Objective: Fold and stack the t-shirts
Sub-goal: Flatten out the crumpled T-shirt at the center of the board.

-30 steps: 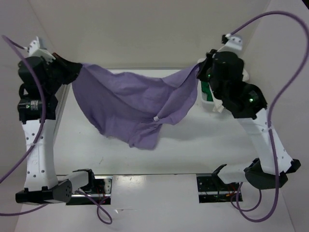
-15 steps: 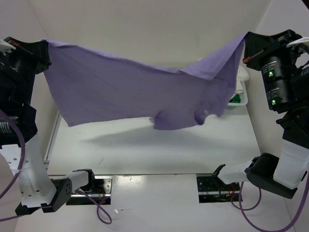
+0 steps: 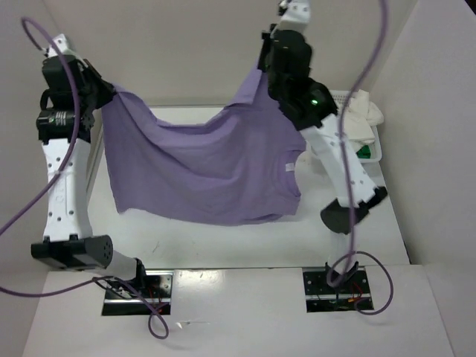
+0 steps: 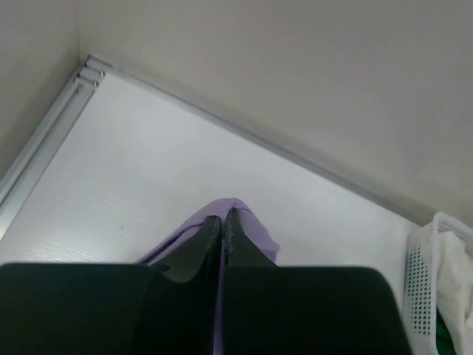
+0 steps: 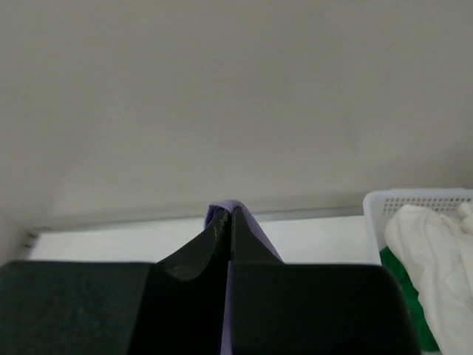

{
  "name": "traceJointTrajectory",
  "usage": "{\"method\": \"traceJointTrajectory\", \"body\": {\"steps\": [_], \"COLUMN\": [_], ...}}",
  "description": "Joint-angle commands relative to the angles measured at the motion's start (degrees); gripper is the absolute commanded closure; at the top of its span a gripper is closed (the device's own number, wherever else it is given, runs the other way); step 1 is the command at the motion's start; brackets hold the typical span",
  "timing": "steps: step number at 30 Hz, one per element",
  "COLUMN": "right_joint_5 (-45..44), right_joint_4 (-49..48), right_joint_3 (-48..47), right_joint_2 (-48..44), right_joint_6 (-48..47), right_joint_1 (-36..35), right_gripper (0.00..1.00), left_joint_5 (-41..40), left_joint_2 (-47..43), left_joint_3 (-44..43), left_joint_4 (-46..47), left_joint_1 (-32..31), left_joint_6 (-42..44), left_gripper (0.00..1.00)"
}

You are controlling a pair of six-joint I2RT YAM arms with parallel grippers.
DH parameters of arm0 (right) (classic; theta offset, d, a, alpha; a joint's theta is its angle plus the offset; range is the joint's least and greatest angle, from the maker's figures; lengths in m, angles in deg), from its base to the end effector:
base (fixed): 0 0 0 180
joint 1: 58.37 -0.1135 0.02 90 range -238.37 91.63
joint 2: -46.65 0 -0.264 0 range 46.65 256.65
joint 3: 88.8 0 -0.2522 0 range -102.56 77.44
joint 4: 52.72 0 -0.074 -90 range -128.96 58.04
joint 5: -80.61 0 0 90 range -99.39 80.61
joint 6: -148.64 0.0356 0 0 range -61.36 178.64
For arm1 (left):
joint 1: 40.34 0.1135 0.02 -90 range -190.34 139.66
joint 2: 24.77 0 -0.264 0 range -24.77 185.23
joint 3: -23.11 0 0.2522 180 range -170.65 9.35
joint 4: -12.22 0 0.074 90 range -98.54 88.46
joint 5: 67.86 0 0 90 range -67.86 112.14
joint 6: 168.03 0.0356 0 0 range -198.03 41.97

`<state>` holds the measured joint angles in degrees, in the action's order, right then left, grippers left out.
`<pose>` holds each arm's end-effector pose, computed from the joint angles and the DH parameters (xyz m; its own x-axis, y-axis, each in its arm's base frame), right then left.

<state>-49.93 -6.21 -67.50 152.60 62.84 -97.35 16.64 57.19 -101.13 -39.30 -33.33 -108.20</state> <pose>0.2833 0.1994 0.5791 0.0860 0.1412 -0.9862 0.0180 0.9895 0.1433 0.2752 0.0373 0.5270 -0.0295 -0.5077 -0.8611 -0.2663 0.8343 -0.4827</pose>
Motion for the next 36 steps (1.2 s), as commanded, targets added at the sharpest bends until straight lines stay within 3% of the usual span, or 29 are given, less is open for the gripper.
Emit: {"method": "traceJointTrajectory", "body": {"steps": [1, 5, 8, 11, 16, 18, 30, 34, 36], "right_joint_5": [5.19, 7.30, 5.57, -4.24, -19.73, -23.35, -18.18, -17.03, -15.82], "right_joint_4": [-0.77, 1.61, -0.05, -3.13, -9.53, -12.88, -28.95, -35.54, -34.26], "right_joint_3": [-5.88, -9.56, -4.67, 0.72, -5.44, -8.49, -8.95, -6.68, -3.95], "right_joint_2": [2.77, -0.99, -10.19, -15.85, -16.05, -15.08, -12.88, -11.38, -10.85], "right_joint_6": [0.80, 2.90, 2.22, -2.88, -17.51, -20.81, -35.28, -38.65, -36.74], "right_joint_1": [1.98, 1.98, -1.69, -13.11, -31.20, -34.04, -34.67, -34.67, -31.43], "right_gripper": [0.99, 0.99, 0.99, 0.99, 0.99, 0.99, 0.99, 0.99, 0.99], "left_joint_5": [3.21, 7.51, 8.92, 8.92, 7.88, 7.26, 3.48, 2.95, 2.43], "left_joint_2": [0.31, -1.26, -4.69, -9.00, -10.76, -10.76, -6.73, -5.05, -3.82], "left_joint_3": [-2.72, -5.01, -6.15, -6.15, -10.02, -12.12, -18.63, -17.16, -14.61], "left_joint_4": [3.31, 3.30, 2.78, 1.73, 1.20, 1.20, 1.20, 1.72, 2.86], "left_joint_1": [0.29, 0.29, 0.29, 0.29, 0.29, 0.29, 0.29, 0.29, 0.29], "left_joint_6": [0.11, -1.90, -2.61, -2.61, -2.61, -2.61, -0.32, 0.20, 0.20], "left_gripper": [1.00, 1.00, 1.00, 1.00, 1.00, 1.00, 1.00, 1.00, 1.00]}}
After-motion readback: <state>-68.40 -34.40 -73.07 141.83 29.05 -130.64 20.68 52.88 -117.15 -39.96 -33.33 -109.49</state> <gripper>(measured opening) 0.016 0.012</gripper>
